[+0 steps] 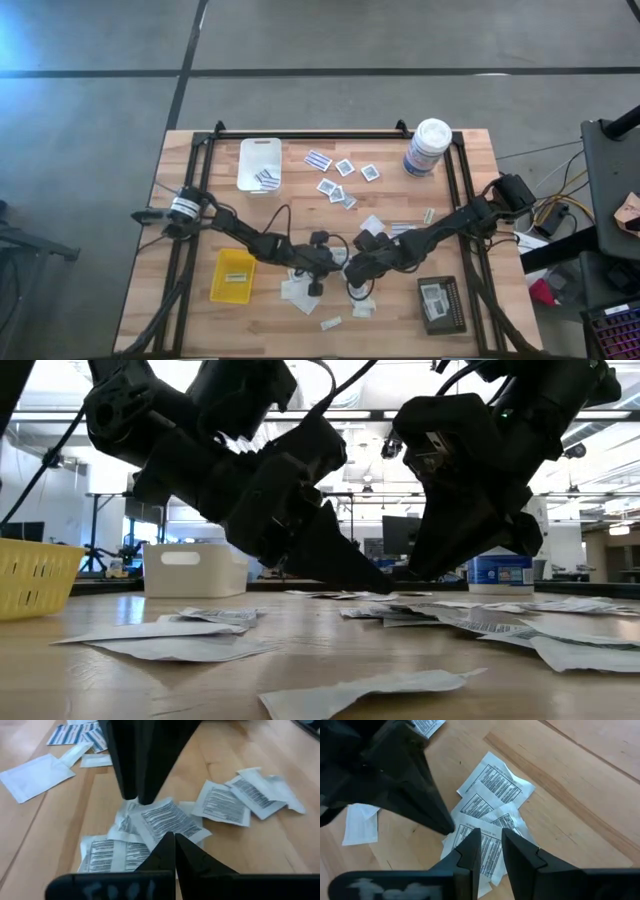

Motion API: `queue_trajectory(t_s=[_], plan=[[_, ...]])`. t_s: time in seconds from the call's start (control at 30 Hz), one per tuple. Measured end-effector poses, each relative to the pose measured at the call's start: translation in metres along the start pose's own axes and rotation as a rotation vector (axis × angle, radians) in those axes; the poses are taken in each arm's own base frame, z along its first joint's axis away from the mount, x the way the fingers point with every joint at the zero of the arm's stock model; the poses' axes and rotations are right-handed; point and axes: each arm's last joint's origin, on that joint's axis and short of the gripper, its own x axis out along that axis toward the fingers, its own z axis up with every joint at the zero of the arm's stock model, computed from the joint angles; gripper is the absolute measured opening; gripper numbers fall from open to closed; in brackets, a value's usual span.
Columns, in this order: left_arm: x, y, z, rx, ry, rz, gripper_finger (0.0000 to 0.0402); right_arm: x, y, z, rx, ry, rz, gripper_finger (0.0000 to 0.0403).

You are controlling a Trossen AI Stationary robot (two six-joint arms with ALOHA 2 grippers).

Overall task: Pick & Place First Aid Supplies
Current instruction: Put the towelette pack into the black bin

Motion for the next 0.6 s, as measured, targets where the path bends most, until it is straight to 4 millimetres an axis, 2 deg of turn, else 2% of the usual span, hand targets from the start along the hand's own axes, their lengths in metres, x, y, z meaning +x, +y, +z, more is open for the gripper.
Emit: queue_trajectory(t_s=[0.33,0.6], plan=[[0.0034,0.0007,-0.0078,-0.005,0.033,0.010,0.0001,-0.0001,0.0001,-0.0001,0.000,0.006,0.003,0.0111],[0.0032,0.0011,-0.0106,-0.011,0.060,0.014,0.0001,-0.0007,0.0013,-0.0024,0.034,0.113,0.047,0.0142]])
